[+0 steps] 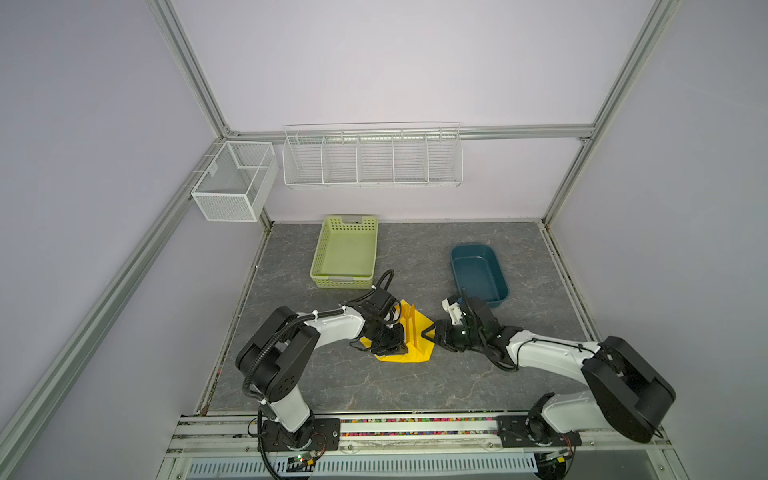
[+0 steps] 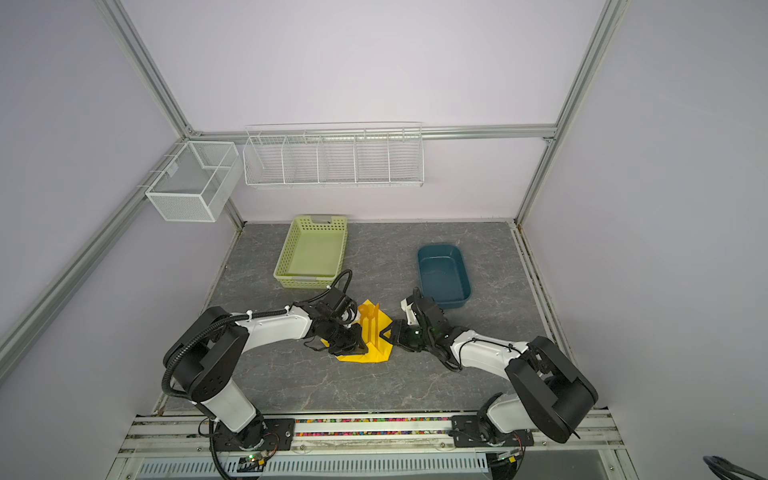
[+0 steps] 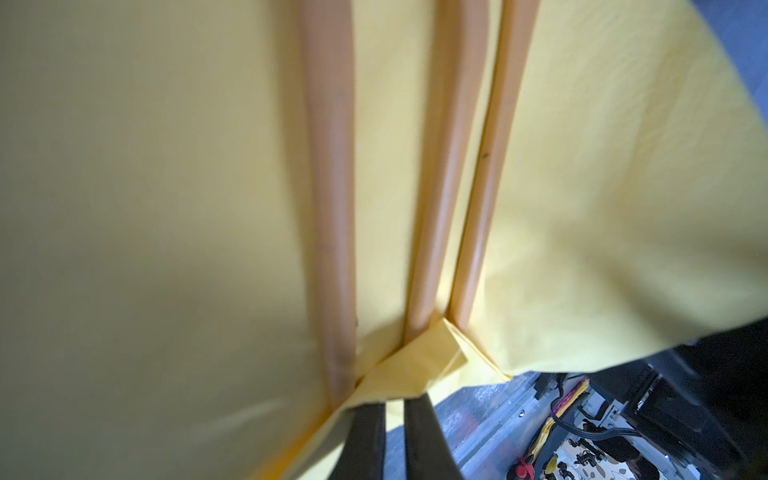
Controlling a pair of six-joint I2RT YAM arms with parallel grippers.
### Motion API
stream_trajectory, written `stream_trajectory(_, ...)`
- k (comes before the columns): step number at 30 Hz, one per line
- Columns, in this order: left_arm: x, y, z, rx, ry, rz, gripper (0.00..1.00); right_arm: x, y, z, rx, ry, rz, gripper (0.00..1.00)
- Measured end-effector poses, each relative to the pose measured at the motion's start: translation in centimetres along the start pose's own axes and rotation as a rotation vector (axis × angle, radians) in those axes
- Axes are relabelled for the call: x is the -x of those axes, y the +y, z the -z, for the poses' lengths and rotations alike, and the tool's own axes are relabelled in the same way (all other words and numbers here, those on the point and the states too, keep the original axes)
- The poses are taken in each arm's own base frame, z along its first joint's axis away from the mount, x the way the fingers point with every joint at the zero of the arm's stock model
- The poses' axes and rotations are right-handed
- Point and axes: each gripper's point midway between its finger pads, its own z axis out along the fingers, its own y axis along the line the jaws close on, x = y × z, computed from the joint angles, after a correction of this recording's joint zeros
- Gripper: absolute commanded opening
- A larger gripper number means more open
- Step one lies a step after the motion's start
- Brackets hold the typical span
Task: Place the utensils on the paper napkin and roll it up
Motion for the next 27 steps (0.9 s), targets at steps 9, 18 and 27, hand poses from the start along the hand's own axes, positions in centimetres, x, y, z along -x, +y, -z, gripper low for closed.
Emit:
stream_trajectory(9, 0.0, 0.0, 0.0, 0.0, 0.0, -0.001, 0.13, 0.3, -1.2, -0.6, -0.135, 0.057, 0.023, 0.35)
stream_trajectory(18, 0.0, 0.0, 0.0, 0.0, 0.0, -0.002, 0.13, -0.3, -3.4, -1.0, -0.269, 0.113, 0.033, 0.2)
stream_trajectory(27, 0.0, 0.0, 0.0, 0.0, 0.0, -0.002, 0.13, -0.8, -4.3, -1.2, -0.4, 0.147, 0.088, 0.2)
